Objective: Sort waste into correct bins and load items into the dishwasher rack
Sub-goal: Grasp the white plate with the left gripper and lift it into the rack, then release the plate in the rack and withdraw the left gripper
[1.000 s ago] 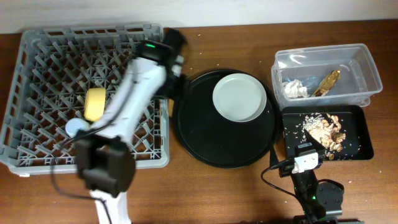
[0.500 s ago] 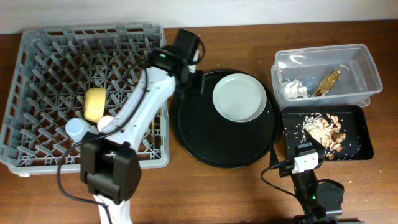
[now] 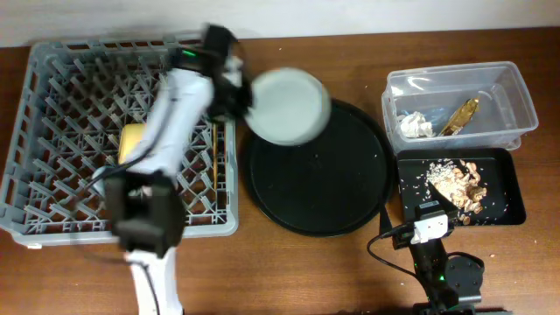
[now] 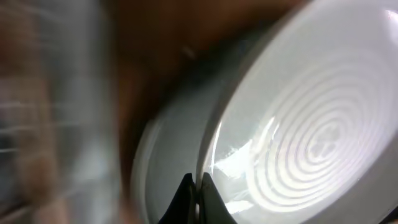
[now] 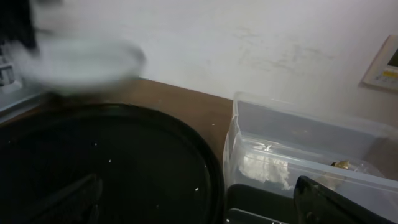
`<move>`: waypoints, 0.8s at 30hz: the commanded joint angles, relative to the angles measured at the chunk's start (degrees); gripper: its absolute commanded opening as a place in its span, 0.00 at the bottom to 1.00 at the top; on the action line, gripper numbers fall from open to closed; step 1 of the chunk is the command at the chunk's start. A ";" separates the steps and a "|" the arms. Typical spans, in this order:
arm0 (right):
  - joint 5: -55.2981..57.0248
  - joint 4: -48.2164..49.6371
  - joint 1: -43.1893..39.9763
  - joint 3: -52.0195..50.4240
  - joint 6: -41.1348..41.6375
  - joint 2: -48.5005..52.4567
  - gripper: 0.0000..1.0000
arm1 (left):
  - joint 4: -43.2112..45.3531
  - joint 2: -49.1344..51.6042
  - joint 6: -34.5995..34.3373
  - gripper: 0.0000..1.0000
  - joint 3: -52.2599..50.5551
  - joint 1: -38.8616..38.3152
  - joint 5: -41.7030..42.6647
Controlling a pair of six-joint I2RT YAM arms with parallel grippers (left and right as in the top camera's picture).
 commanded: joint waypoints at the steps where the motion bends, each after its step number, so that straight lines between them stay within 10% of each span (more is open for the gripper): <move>1: -0.33 -0.07 -0.33 -0.42 0.24 -0.37 0.98 | -6.25 -15.10 5.97 0.00 5.62 6.64 -20.65; 4: -0.35 -0.07 -0.33 -0.42 0.24 -0.37 0.98 | -8.15 -24.02 18.23 0.00 5.57 10.97 -46.73; 8: -0.33 -0.07 -0.33 -0.42 0.24 -0.37 0.98 | -8.63 -23.87 18.88 0.00 0.74 10.95 -57.77; 17: -0.35 -0.07 -0.33 -0.42 0.24 -0.37 0.99 | -12.22 -23.65 -9.88 0.00 -18.47 -2.14 -70.49; 24: -0.33 -0.07 -0.33 -0.42 0.24 -0.37 0.98 | -11.58 -23.43 -11.39 0.00 -21.07 -3.80 -69.64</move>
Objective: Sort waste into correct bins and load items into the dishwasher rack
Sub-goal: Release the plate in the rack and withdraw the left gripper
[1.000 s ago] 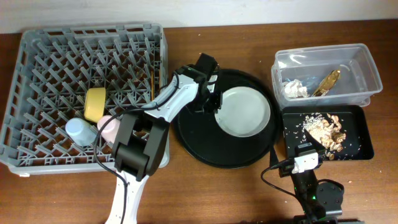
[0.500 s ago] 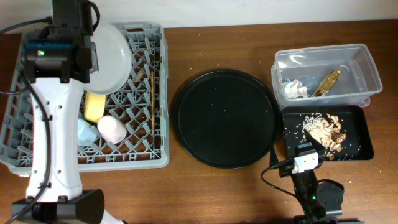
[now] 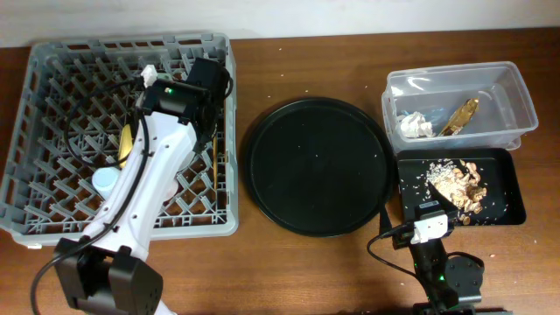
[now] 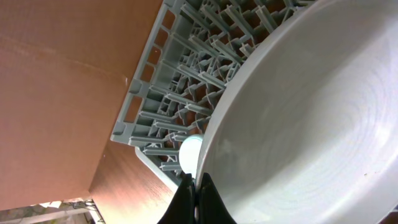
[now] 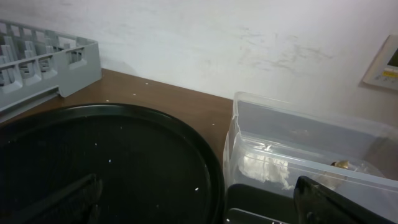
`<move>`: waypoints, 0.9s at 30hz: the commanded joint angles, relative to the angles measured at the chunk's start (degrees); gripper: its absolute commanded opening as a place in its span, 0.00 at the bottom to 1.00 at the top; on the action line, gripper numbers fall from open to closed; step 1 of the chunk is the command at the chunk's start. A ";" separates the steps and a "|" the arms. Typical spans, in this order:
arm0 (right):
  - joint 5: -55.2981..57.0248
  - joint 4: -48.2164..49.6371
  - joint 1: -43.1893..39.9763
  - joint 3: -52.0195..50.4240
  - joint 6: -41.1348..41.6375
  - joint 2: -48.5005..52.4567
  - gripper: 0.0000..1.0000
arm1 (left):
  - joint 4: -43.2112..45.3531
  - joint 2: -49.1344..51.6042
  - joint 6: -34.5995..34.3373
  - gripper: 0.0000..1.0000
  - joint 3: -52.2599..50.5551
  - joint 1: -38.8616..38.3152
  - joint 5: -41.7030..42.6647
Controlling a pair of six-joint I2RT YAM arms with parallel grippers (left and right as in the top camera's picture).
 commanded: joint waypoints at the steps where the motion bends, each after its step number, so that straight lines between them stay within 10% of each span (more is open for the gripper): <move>1: -0.33 -0.07 -0.33 -0.42 0.24 -0.37 0.98 | 0.17 0.48 -2.27 0.00 -0.33 0.02 0.68; 3: -0.33 -0.07 -0.33 -0.42 0.24 -0.37 0.99 | 0.11 1.03 -2.27 0.00 -0.33 0.02 0.70; 10: -0.33 -0.04 -0.33 -0.42 0.24 -0.37 0.99 | -1.22 2.01 -2.25 0.48 0.04 -0.31 0.85; 15: -0.33 -0.07 -0.33 -0.42 0.24 -0.37 0.98 | -8.04 -6.14 6.43 0.74 17.16 -0.17 27.47; 16: -0.33 -0.07 -0.33 -0.42 0.24 -0.37 0.98 | -9.07 -10.51 10.34 0.99 19.52 -0.22 33.81; 27: -0.33 -0.07 -0.33 -0.42 0.22 -0.37 0.98 | -11.41 -44.54 11.76 0.99 7.21 -0.59 33.11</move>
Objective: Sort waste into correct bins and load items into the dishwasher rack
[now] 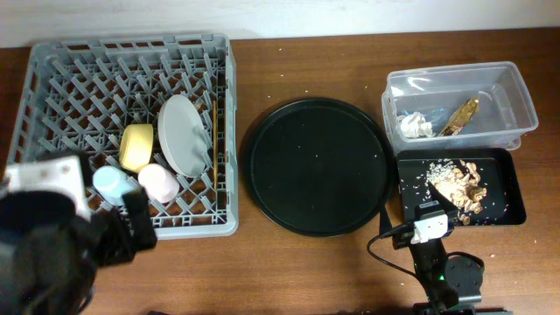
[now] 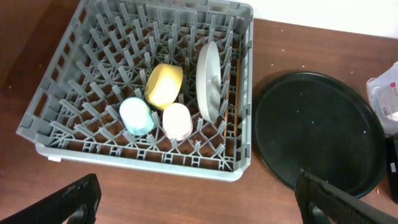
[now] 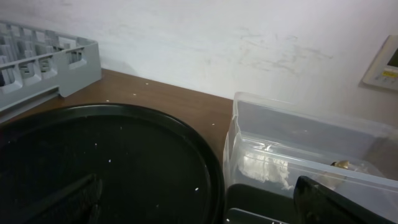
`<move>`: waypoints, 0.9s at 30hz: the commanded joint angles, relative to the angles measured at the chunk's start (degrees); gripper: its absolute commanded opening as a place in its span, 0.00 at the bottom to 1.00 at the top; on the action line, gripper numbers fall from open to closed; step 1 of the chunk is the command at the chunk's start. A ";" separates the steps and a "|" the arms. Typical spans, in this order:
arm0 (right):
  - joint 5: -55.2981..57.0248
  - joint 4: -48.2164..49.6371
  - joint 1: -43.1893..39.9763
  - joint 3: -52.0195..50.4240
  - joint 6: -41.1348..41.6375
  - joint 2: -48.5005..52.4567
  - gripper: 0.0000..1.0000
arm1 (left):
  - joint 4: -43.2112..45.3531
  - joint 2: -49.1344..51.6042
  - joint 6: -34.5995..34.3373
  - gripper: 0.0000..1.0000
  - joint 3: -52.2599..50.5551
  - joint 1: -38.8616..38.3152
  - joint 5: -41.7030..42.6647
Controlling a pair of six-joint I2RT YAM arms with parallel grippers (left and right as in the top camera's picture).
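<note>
A white plate (image 1: 184, 134) stands on edge between the pins of the grey dishwasher rack (image 1: 52, 66); the left wrist view shows the plate (image 2: 209, 81) too. Beside it in the rack sit a yellow item (image 1: 137, 146), a blue cup (image 1: 110, 184) and a pink cup (image 1: 158, 182). My left gripper (image 2: 199, 208) is open and empty, high above the table in front of the rack. My right gripper (image 3: 199, 205) is open and empty, low at the near edge of the round black tray (image 1: 317, 166).
A clear bin (image 1: 516, 96) at the back right holds a crumpled tissue (image 1: 415, 125) and a gold wrapper (image 1: 459, 115). In front of it a black rectangular tray (image 1: 411, 166) holds food scraps. A thin wooden stick (image 1: 214, 144) lies in the rack. My left arm (image 1: 52, 249) is blurred at the front left.
My left gripper was shut on the white plate over the rack. Now the plate stands in the rack and that gripper is open, back at the front left. The right arm is unmoved.
First my left gripper held the white plate at the round black tray's left edge, next to the rack. Then it held the plate down among the rack's pins. Now the plate stands there alone and the gripper is open, away from it.
</note>
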 commanded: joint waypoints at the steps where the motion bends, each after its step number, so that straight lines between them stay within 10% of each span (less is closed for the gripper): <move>1: -0.35 -0.07 -0.33 -0.42 0.24 -0.37 0.99 | 13.35 -9.90 0.92 0.99 -18.49 0.50 -4.90; 12: -0.33 -0.07 -0.33 -0.42 0.24 -0.37 0.98 | 84.59 -46.80 3.67 0.99 -101.18 4.02 0.70; 27: -0.33 -0.07 -0.33 -0.42 0.24 -0.37 0.99 | 92.63 -60.78 3.67 0.99 -112.17 4.11 1.09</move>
